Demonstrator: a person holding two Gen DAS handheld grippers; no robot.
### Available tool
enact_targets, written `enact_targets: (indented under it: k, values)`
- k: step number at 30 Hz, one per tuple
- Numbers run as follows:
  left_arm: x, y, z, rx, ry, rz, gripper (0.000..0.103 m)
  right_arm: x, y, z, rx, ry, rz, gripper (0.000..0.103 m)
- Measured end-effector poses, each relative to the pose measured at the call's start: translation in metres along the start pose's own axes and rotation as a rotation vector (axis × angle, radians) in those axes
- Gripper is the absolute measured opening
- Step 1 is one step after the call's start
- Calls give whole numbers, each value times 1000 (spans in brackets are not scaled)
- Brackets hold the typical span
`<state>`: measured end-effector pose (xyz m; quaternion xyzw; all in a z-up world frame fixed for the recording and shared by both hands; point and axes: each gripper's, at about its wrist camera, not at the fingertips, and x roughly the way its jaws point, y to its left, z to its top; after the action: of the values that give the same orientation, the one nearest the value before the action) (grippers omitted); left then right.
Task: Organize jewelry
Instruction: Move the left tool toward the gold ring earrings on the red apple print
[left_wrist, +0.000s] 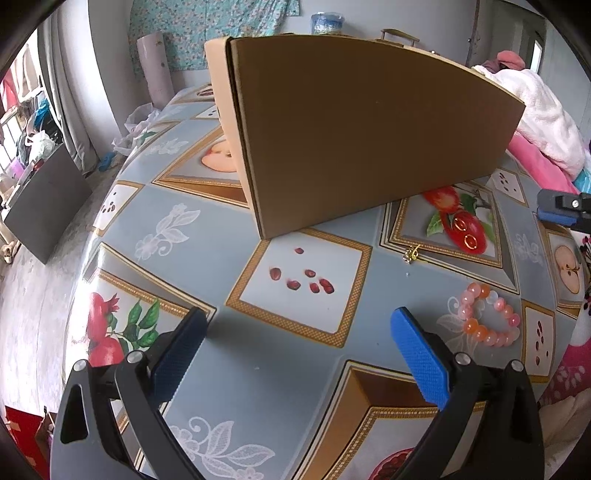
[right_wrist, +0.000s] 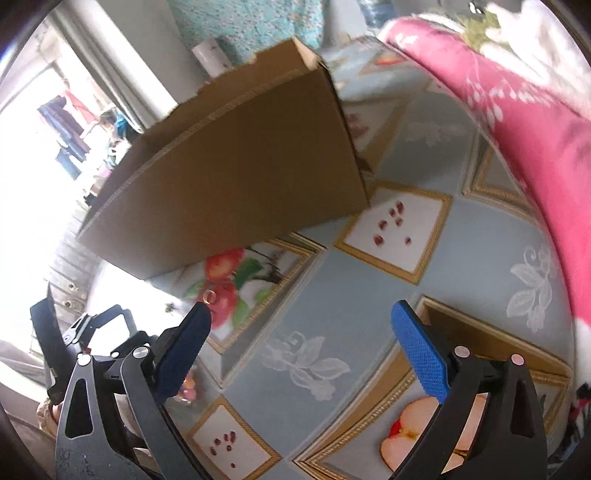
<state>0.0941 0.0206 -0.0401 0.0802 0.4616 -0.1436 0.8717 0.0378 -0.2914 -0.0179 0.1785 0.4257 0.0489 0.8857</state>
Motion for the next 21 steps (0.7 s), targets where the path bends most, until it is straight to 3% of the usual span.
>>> enact_targets:
  k: [6, 11, 16, 21]
  values:
    - [-17, -5, 10, -3, -83, -75, 97, 1, 16, 4, -46, -26, 19, 78]
    - [-32, -28, 21, 47, -162, -209, 92, 12, 24, 3, -58, -10, 46, 61]
    - [-23, -58, 28, 140, -146, -258, 72, 22, 35, 3, -102, 6, 60, 42]
    - [-9, -80, 32, 203, -119, -312, 53, 23, 40, 3, -134, 3, 65, 38]
